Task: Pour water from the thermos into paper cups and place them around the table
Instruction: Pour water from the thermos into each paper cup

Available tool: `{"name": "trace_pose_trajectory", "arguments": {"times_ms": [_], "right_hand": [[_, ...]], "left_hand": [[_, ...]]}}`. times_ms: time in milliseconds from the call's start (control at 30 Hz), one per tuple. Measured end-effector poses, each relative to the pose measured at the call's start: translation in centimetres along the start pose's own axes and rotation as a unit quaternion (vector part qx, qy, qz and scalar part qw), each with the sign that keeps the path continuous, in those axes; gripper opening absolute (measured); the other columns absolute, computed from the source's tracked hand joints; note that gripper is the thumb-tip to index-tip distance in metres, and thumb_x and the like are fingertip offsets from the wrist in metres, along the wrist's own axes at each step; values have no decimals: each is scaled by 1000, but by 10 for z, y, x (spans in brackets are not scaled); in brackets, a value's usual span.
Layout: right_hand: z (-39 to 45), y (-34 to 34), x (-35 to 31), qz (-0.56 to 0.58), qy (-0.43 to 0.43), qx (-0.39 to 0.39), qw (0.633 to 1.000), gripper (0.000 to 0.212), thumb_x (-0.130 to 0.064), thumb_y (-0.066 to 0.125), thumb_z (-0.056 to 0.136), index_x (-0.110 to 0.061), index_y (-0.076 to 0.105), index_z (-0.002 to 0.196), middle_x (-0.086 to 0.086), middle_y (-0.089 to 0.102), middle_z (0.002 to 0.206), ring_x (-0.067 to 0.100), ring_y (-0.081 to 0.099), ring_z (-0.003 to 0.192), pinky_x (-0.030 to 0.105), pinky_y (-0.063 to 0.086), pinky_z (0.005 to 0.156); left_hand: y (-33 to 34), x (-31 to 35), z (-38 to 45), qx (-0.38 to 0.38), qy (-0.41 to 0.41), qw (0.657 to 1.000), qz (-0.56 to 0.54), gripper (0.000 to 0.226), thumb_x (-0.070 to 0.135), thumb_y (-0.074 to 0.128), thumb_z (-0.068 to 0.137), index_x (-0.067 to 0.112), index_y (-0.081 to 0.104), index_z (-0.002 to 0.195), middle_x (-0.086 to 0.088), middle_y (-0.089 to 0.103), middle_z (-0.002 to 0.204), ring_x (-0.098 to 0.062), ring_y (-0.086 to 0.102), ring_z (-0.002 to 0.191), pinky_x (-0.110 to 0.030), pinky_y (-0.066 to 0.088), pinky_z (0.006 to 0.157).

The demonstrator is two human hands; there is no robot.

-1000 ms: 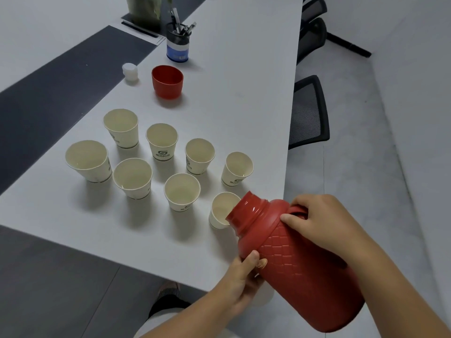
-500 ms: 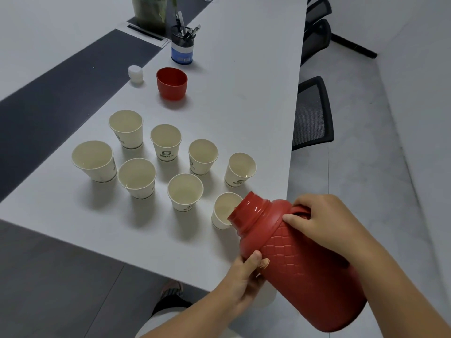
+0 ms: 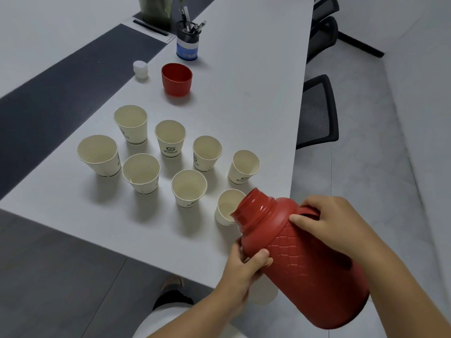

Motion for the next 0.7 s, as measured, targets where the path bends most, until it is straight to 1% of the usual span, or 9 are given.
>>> {"name": "trace_pose_trajectory", "arguments": {"times_ms": [67, 133, 200, 333, 433, 533, 600, 700], "right_hand": [[1, 0, -1, 1, -5, -1, 1000, 21, -32, 63, 77, -11, 63, 73, -3, 61, 65, 7, 54, 62, 15, 37, 59], [1, 1, -2, 1, -9, -4, 1000, 21, -32, 63, 77, -12, 63, 73, -5, 60, 65, 7, 53, 62, 14, 37, 59], [1, 1, -3, 1, -8, -6, 1000, 20, -32, 63, 77, -13, 63, 73, -5, 60, 65, 6, 54, 62, 14, 37, 60], [1, 0, -5, -3, -6, -10, 1000, 20, -32, 63, 77, -13, 63, 72, -7, 59, 64, 6, 53, 62, 14, 37, 59], [2, -1, -8, -9, -6, -12, 1000, 23, -32, 63, 77, -10, 63, 73, -2, 61, 65, 9, 54, 63, 18, 38, 59], [3, -2, -11, -15, -9, -13, 1000, 24, -31, 64, 77, -7, 63, 75, 4, 63, 68, 14, 56, 64, 22, 37, 61], [4, -2, -12, -23, -8, -16, 1000, 25, -31, 63, 77, -6, 63, 76, 6, 65, 70, 17, 57, 67, 24, 37, 62], [5, -4, -14, -34, -2, -22, 999, 25, -32, 63, 78, -7, 63, 76, 5, 64, 71, 15, 56, 66, 24, 37, 59]], "left_hand": [[-2, 1, 0, -4, 3, 1000, 19, 80, 39, 76, 40, 21, 47, 112, -6, 62, 112, -15, 65, 94, -25, 55, 72], [-3, 2, 0, 1, 8, 1000, 29, 81, 39, 76, 39, 21, 47, 112, -8, 61, 114, -18, 64, 96, -25, 55, 72], [-3, 3, -1, 6, 14, 999, 32, 81, 38, 76, 38, 20, 47, 112, -10, 61, 112, -17, 64, 93, -25, 55, 72], [-3, 5, -1, 6, 18, 999, 29, 84, 38, 77, 37, 16, 47, 114, -7, 60, 101, -13, 63, 83, -26, 55, 73], [-2, 6, -2, 11, 16, 1000, 22, 81, 37, 77, 37, 16, 48, 110, -7, 60, 101, -12, 64, 81, -28, 55, 74], [-2, 6, -3, 12, 13, 1000, 13, 78, 36, 76, 38, 17, 48, 108, -9, 61, 107, -13, 65, 85, -26, 56, 73], [-1, 6, -4, 14, 10, 1000, 5, 73, 33, 76, 42, 17, 48, 108, -10, 61, 110, -14, 66, 87, -24, 56, 71], [0, 6, -4, 12, 7, 1000, -2, 60, 24, 72, 55, 16, 48, 109, -8, 61, 108, -13, 66, 86, -24, 56, 70]]}}
Point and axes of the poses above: each hand's wrist, its own z-axis towards the middle knuckle, its own y-axis out of the palm, x = y × z, the point moved 3 cm from there along z, towards the middle knuckle
